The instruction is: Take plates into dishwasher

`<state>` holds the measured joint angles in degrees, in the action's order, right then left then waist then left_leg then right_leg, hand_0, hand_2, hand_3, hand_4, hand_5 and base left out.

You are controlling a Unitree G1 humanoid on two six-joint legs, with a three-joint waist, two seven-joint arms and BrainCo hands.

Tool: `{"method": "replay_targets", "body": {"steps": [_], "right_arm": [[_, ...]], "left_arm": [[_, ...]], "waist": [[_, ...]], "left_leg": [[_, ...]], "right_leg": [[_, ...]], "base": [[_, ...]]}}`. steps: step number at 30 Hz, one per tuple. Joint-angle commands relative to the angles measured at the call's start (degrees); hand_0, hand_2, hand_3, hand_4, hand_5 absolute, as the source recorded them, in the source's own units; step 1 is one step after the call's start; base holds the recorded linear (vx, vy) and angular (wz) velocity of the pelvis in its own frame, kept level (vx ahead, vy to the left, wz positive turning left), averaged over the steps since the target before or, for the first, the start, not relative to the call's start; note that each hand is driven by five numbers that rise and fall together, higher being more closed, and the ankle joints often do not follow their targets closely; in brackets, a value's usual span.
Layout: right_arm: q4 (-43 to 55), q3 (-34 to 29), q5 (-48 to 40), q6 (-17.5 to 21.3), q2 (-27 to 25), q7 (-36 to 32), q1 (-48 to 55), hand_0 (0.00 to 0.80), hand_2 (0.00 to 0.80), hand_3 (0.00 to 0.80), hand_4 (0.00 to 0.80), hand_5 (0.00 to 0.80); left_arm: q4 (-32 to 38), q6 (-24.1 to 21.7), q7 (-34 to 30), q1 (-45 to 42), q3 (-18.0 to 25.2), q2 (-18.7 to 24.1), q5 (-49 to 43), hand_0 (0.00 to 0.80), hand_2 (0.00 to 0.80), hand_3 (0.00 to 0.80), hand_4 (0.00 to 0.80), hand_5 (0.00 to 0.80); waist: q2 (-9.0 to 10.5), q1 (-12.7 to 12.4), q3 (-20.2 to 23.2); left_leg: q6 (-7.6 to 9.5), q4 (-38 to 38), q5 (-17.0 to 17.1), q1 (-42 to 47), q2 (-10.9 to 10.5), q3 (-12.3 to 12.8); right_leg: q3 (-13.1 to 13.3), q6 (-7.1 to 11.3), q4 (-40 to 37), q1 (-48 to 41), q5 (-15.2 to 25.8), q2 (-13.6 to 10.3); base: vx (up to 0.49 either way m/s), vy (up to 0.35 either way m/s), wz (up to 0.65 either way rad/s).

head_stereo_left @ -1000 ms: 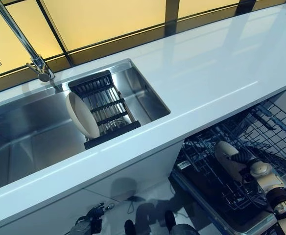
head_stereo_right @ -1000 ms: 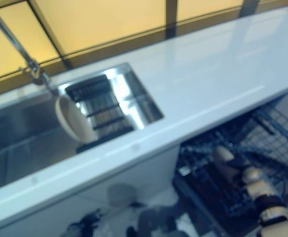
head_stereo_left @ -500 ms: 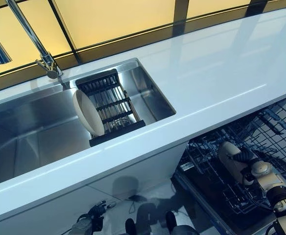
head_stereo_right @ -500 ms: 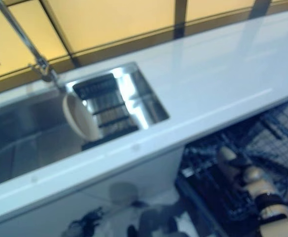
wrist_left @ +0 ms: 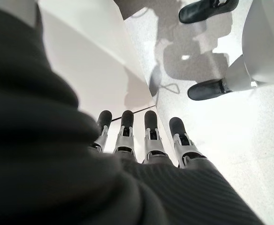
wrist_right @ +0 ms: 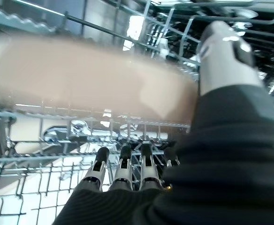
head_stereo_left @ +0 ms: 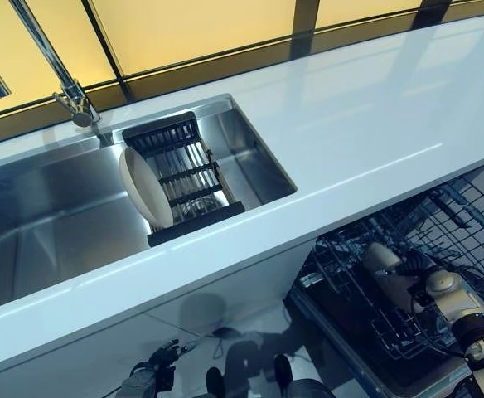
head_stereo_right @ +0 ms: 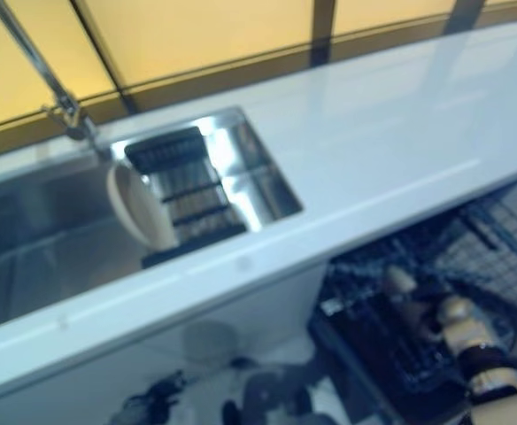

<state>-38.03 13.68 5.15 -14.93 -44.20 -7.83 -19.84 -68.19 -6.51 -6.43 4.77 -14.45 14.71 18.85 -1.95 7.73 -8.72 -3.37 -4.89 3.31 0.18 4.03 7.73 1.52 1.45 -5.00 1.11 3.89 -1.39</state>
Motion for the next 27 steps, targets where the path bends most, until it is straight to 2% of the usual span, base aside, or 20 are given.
{"method": "replay_targets", "body": {"steps": [1, 5, 10, 12, 14, 16, 19, 21, 22, 25, 27], "right_arm": [[4.7, -2.3, 1.0, -4.0, -4.1, -2.4, 0.0, 0.000, 0.000, 0.000, 0.000, 0.000], [10.3, -6.2, -1.4, -6.6, -6.9, -5.7, 2.2, 0.000, 0.000, 0.000, 0.000, 0.000], [15.5, -12.4, -7.4, -9.8, -13.1, -13.3, 4.3, 0.000, 0.000, 0.000, 0.000, 0.000], [14.8, -14.4, -9.5, -9.8, -16.7, -16.0, 4.9, 0.000, 0.000, 0.000, 0.000, 0.000], [11.9, -15.2, -9.3, -8.7, -19.7, -16.6, 4.3, 0.000, 0.000, 0.000, 0.000, 0.000], [8.0, -15.0, -7.8, -9.1, -23.2, -17.8, 2.6, 0.000, 0.000, 0.000, 0.000, 0.000], [0.4, -12.9, -4.3, -8.5, -28.8, -18.3, -1.6, 0.000, 0.000, 0.000, 0.000, 0.000], [-3.3, -11.4, -4.6, -7.7, -31.4, -16.0, -5.0, 0.000, 0.000, 0.000, 0.000, 0.000], [-6.6, -8.8, -5.0, -6.6, -33.6, -15.1, -10.1, 0.000, 0.000, 0.000, 0.000, 0.000], [-9.8, 1.0, -3.6, -7.1, -36.7, -13.3, -24.5, 0.000, 0.000, 0.000, 0.000, 0.000], [-12.1, 10.2, -3.5, -6.2, -37.5, -11.7, -35.6, 0.000, 0.000, 0.000, 0.000, 0.000]], "left_arm": [[-0.7, 0.0, 0.9, 2.2, 2.1, 2.5, -0.4, 0.000, 0.000, 0.000, 0.000, 0.000], [-0.7, 0.2, 1.6, 1.7, 3.7, 2.7, -0.8, 0.000, 0.000, 0.000, 0.000, 0.000], [-0.9, 0.1, 1.8, 0.9, 5.5, 3.4, -1.0, 0.000, 0.000, 0.000, 0.000, 0.000], [-0.9, 0.1, 2.2, 0.6, 5.8, 3.5, -0.9, 0.000, 0.000, 0.000, 0.000, 0.000], [-1.0, -0.2, 2.3, 0.4, 5.7, 3.6, -0.7, 0.000, 0.000, 0.000, 0.000, 0.000], [-1.2, -0.5, 2.3, 0.2, 5.3, 3.8, -0.4, 0.000, 0.000, 0.000, 0.000, 0.000], [-1.2, -0.9, 2.3, 0.0, 4.3, 4.2, -0.2, 0.000, 0.000, 0.000, 0.000, 0.000], [-1.5, -1.2, 2.2, 0.0, 3.8, 4.5, 0.0, 0.000, 0.000, 0.000, 0.000, 0.000], [-1.7, -1.3, 2.0, 0.2, 3.1, 4.8, 0.2, 0.000, 0.000, 0.000, 0.000, 0.000], [-1.8, -1.2, 2.1, 0.6, 1.2, 5.5, 1.8, 0.000, 0.000, 0.000, 0.000, 0.000], [-1.7, -1.1, 2.5, 0.7, 0.2, 5.6, 2.6, 0.000, 0.000, 0.000, 0.000, 0.000]], "waist": [[4.38, 0.7, 2.1], [5.45, 1.7, 2.3], [7.03, 2.9, 2.9], [7.66, 3.1, 3.3], [8.07, 3.0, 3.5], [8.46, 2.6, 3.8], [8.95, 1.6, 4.2], [9.18, 0.9, 4.2], [9.40, 0.2, 4.3], [9.76, -1.4, 4.6], [9.88, -2.4, 4.7]], "left_leg": [[-0.24, -0.1, -2.7, 1.5, 1.2, -1.4], [-0.20, -0.1, -2.7, 1.9, 1.4, -1.0], [-0.17, -0.1, -2.8, 2.6, 1.7, -0.2], [-0.19, -0.1, -2.9, 2.8, 1.8, 0.1], [-0.27, -0.1, -2.9, 2.9, 1.9, 0.2], [-0.31, -0.1, -2.8, 3.0, 1.9, 0.1], [-0.42, -0.1, -2.6, 2.8, 1.8, -0.4], [-0.49, -0.1, -2.5, 2.9, 1.8, -0.6], [-0.55, -0.1, -2.4, 2.9, 1.8, -1.0], [-0.65, -0.1, -2.2, 2.9, 1.5, -2.1], [-0.71, -0.1, -2.0, 2.8, 1.3, -2.9]], "right_leg": [[2.0, 4.73, 0.1, 1.6, 2.5, -3.5], [2.7, 4.67, 0.2, 1.4, 2.6, -3.1], [3.7, 4.70, 0.4, 1.1, 2.7, -2.7], [3.9, 4.67, 0.4, 1.0, 2.7, -2.6], [3.8, 4.69, 0.4, 0.8, 2.7, -2.5], [3.6, 4.72, 0.3, 0.6, 2.7, -2.5], [3.2, 4.71, 0.2, 0.3, 2.7, -2.5], [2.8, 4.73, 0.1, 0.0, 2.7, -2.6], [2.4, 4.73, 0.1, -0.3, 2.7, -2.7], [1.7, 4.79, 0.0, -0.7, 2.7, -2.8], [1.1, 4.79, 0.0, -0.8, 2.6, -3.0]], "base": [[0.000, 0.000, 0.00], [0.023, 0.009, -0.04], [0.033, 0.004, -0.08], [0.032, 0.001, -0.15], [0.026, 0.001, -0.14], [0.011, 0.000, -0.02], [0.000, 0.000, 0.00], [0.000, 0.000, 0.00], [0.000, 0.000, 0.00], [0.003, 0.000, 0.01], [0.002, 0.007, 0.11]]}}
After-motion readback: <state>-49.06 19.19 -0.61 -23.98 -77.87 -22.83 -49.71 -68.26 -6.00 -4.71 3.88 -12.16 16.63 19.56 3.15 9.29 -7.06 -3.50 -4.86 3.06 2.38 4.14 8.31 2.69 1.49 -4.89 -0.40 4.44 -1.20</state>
